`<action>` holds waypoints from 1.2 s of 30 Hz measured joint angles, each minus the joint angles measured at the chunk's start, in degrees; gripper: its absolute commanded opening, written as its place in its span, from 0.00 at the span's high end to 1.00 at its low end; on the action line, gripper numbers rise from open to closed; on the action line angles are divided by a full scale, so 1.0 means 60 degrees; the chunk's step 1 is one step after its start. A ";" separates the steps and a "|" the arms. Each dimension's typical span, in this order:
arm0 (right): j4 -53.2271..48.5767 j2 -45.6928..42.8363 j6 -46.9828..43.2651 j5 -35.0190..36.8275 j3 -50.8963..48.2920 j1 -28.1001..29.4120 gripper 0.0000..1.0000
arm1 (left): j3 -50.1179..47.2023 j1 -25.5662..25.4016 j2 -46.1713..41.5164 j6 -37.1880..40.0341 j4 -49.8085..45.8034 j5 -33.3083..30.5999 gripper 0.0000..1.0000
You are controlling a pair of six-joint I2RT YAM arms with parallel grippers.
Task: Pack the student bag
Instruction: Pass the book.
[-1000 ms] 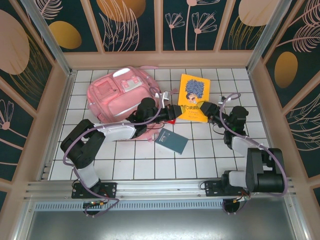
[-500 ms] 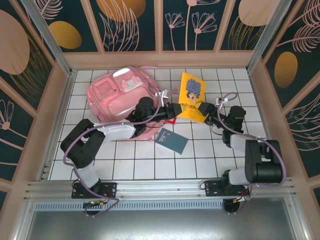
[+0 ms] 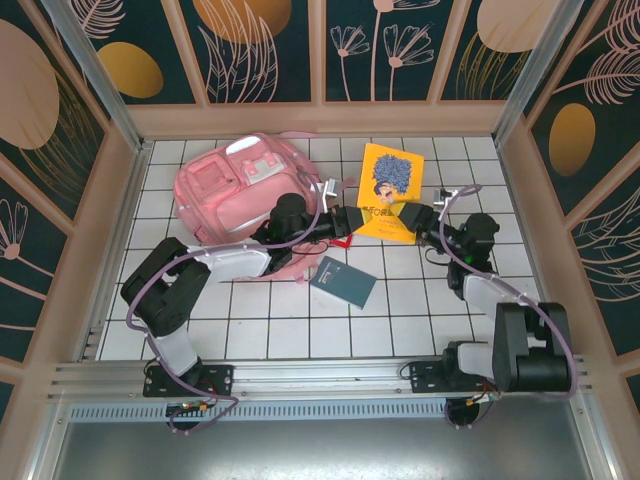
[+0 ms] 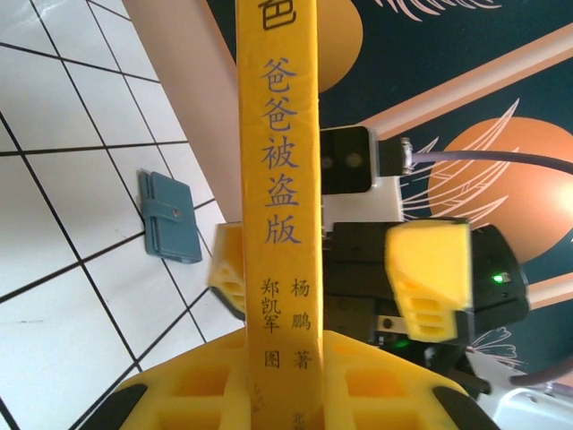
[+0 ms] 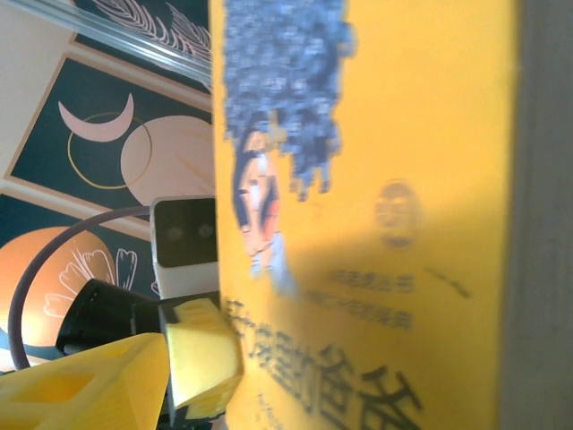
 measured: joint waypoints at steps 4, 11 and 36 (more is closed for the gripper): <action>-0.0404 -0.0197 -0.0175 -0.0069 0.0004 -0.0055 0.31 | -0.0124 0.0033 0.0000 0.0273 -0.0164 -0.0022 1.00; -0.0681 -0.0200 -0.0164 -0.0066 0.0004 -0.0120 0.45 | -0.0149 0.0084 0.0000 0.0576 -0.0470 -0.0036 1.00; -0.1971 -0.0200 -0.1253 0.0222 -0.0025 -0.0160 1.00 | -0.0149 0.0146 -0.1443 0.2714 -0.3268 -0.1763 0.50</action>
